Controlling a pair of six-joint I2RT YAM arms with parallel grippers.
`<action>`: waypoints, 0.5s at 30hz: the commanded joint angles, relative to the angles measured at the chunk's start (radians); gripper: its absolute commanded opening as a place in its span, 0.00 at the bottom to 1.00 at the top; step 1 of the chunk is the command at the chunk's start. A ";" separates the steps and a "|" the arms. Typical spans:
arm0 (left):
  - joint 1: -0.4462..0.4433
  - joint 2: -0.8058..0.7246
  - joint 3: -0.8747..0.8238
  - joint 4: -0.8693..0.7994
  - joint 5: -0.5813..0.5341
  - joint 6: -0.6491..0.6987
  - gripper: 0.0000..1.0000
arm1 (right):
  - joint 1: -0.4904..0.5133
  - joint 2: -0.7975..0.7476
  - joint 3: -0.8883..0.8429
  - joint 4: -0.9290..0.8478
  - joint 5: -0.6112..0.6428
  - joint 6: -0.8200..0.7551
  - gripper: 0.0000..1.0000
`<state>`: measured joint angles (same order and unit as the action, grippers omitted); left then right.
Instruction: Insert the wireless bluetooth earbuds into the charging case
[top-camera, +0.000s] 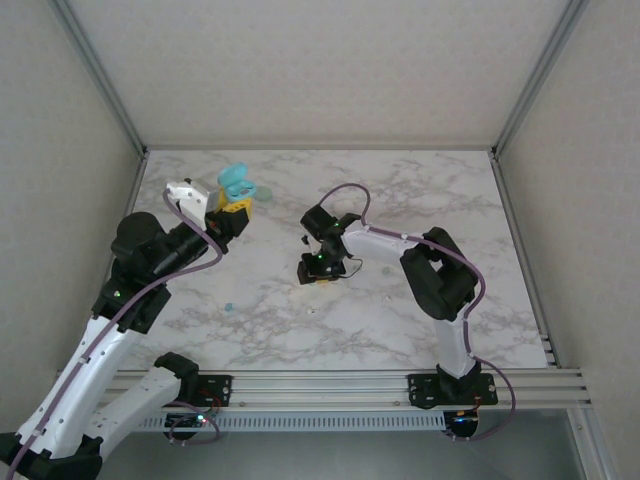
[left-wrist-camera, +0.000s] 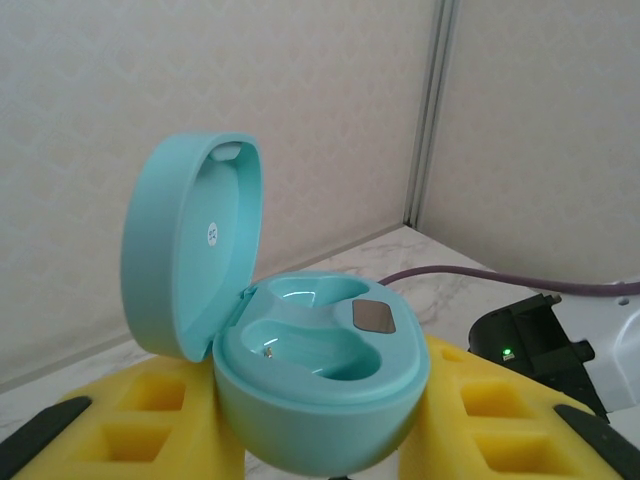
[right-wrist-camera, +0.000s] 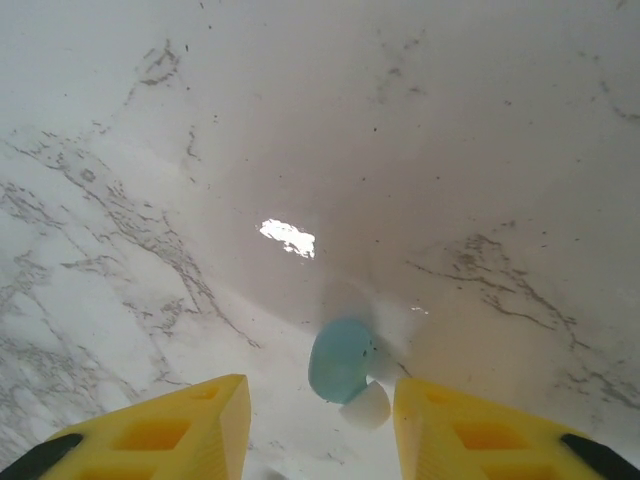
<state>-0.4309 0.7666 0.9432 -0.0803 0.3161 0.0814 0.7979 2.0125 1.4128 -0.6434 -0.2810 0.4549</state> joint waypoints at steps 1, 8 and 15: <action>-0.008 -0.009 -0.009 0.020 0.015 -0.013 0.28 | 0.015 0.013 0.052 -0.071 0.073 -0.026 0.44; -0.008 -0.009 -0.007 0.022 0.015 -0.012 0.29 | 0.053 0.078 0.178 -0.211 0.222 -0.058 0.43; -0.009 -0.012 -0.009 0.017 0.011 -0.011 0.29 | 0.070 0.120 0.229 -0.261 0.277 0.003 0.40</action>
<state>-0.4328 0.7666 0.9421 -0.0803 0.3161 0.0814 0.8608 2.1162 1.6176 -0.8391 -0.0582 0.4297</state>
